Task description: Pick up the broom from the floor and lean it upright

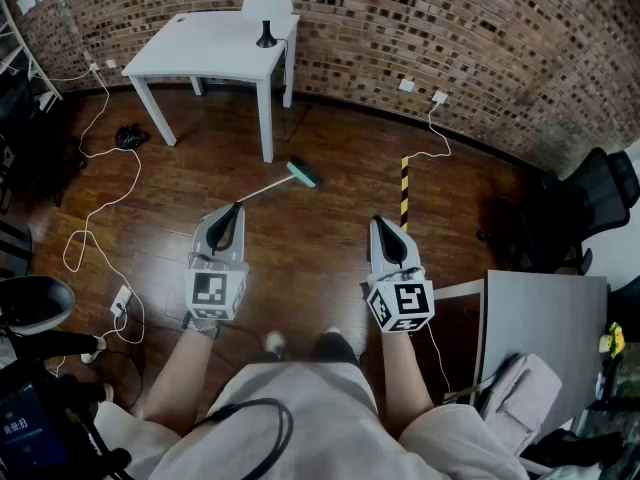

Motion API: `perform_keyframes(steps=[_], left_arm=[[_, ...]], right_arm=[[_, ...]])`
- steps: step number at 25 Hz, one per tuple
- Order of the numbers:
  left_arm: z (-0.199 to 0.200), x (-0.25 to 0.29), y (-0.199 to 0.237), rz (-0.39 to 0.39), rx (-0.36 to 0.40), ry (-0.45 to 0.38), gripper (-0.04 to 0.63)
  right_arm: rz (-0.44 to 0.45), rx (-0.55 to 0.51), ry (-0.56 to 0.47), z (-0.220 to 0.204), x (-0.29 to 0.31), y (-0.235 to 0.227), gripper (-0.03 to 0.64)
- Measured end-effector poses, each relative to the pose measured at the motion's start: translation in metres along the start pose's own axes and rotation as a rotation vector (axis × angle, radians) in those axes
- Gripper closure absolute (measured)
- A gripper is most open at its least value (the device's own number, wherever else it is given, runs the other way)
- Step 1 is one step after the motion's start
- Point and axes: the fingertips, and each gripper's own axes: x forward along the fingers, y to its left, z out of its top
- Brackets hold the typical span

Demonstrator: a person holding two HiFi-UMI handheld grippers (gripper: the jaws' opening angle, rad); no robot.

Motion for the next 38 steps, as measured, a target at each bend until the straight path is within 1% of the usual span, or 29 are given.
perform_keyframes(steps=[3,7,13,16,22,29,34,38], left_arm=[[-0.012,0.005,0.015,0.000,-0.012,0.007,0.594],[-0.024,0.009,0.024,-0.004,-0.017,0.021,0.594],[-0.030,0.039,0.033,0.008,-0.010,0.031,0.594],[-0.027,0.065,0.040,0.023,0.009,0.028,0.594],[-0.029,0.124,0.059,0.078,0.001,0.028,0.594],[-0.028,0.198,0.064,0.119,0.009,0.040,0.594],[-0.028,0.242,0.080,0.191,0.015,0.052,0.594],[-0.023,0.279,0.079,0.177,0.015,0.038,0.594]], right_arm=[[-0.012,0.003,-0.001,-0.004,0.010,0.006,0.604],[-0.011,0.009,0.005,-0.010,0.020,0.011,0.604],[0.008,0.020,0.017,-0.018,0.051,-0.004,0.604],[0.032,0.020,0.017,-0.018,0.080,-0.020,0.606],[0.082,0.007,0.004,-0.007,0.146,-0.053,0.604],[0.141,0.002,0.011,-0.002,0.218,-0.100,0.604],[0.187,-0.011,0.010,0.009,0.265,-0.127,0.604],[0.195,-0.020,0.011,0.017,0.294,-0.146,0.606]])
